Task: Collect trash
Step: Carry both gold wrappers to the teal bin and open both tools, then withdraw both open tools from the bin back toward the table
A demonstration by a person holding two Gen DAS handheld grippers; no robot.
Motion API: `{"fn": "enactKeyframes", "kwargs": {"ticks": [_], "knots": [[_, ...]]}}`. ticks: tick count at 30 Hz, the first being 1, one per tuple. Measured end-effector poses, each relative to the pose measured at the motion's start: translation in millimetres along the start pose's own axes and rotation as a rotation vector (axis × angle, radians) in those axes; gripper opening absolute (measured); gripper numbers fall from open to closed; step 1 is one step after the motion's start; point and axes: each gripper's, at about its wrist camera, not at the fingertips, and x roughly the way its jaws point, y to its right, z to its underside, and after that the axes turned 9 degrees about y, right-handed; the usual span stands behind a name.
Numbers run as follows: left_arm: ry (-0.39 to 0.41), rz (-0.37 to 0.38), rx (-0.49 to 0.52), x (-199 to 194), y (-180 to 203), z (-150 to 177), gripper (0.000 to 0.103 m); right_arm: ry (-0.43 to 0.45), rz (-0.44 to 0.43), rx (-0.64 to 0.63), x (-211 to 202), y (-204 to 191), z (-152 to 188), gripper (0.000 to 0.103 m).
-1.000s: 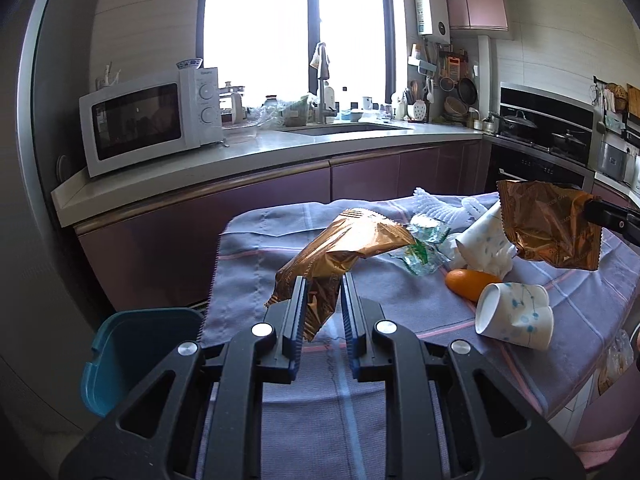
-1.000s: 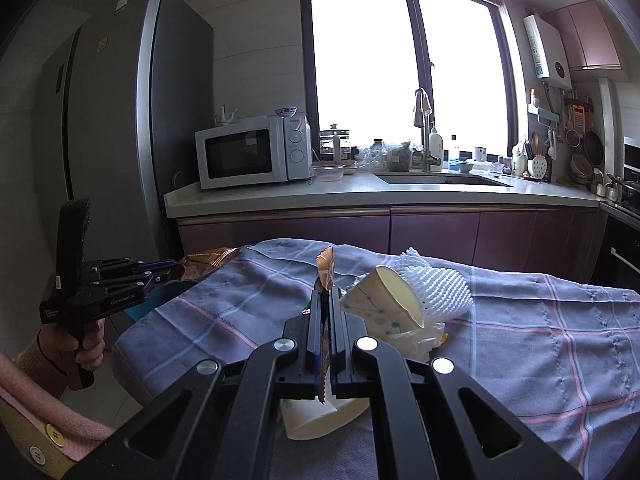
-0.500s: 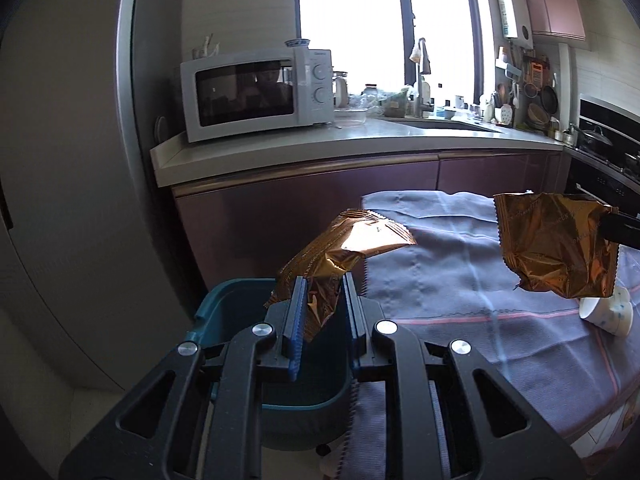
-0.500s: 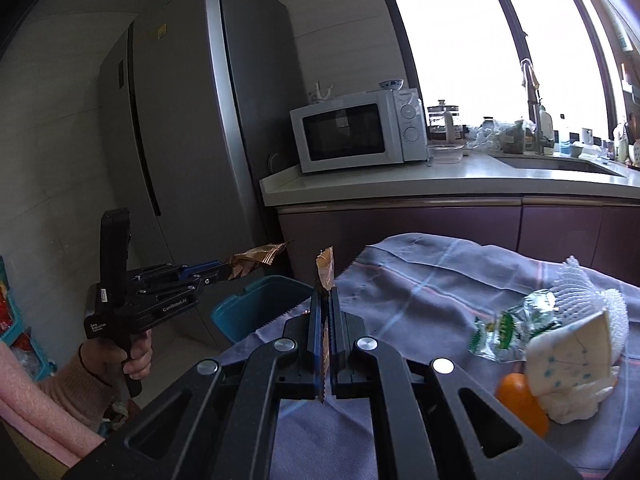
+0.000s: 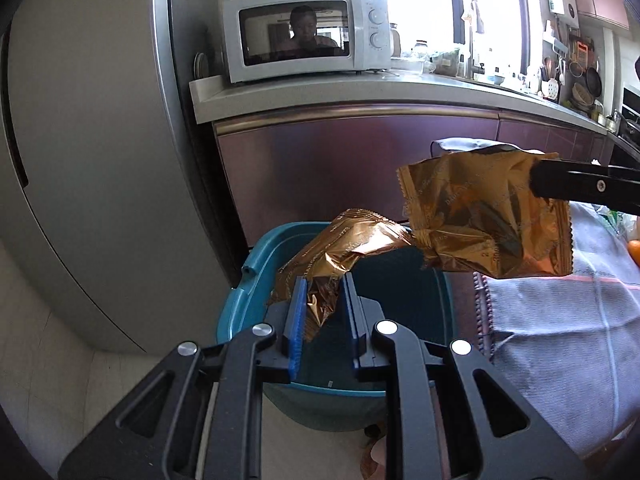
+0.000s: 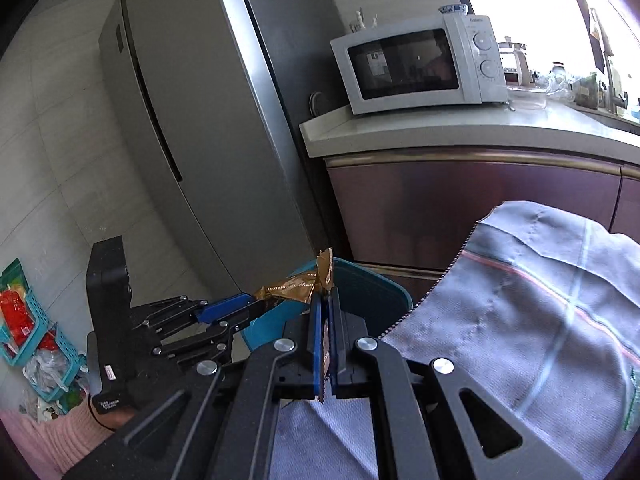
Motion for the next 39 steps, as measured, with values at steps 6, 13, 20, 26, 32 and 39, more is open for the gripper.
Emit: {"fn": "enactKeyframes", "kwargs": {"ticks": [6,13,20,26,32,39], "knots": [[-0.051,-0.001,-0.02,28.4,-5.2,8.1,0.018,-0.085,0.016,0.063,47.1,5.7,0.8,0.003],[-0.089,0.001,-0.015,56.1,2.1,10.5,0.026,-0.17,0.05,0.103,81.2,13.5,8.3,0.021],[-0.086,-0.001,-0.017,53.4,10.9,16.1,0.029,-0.13,0.049,0.091,64.0,16.4,12.6,0.027],[-0.032,0.024,-0.046,30.0,11.2,7.3,0.032,-0.082,0.04,0.066,28.6,16.5,12.7,0.031],[0.054,0.09,-0.053,-5.2,21.6,-9.3,0.037,-0.016,0.037,0.019,-24.7,12.6,12.0,0.036],[0.132,0.252,-0.021,-43.7,58.0,-27.6,0.045,0.085,0.1,-0.027,-99.7,20.0,11.0,0.041]]}}
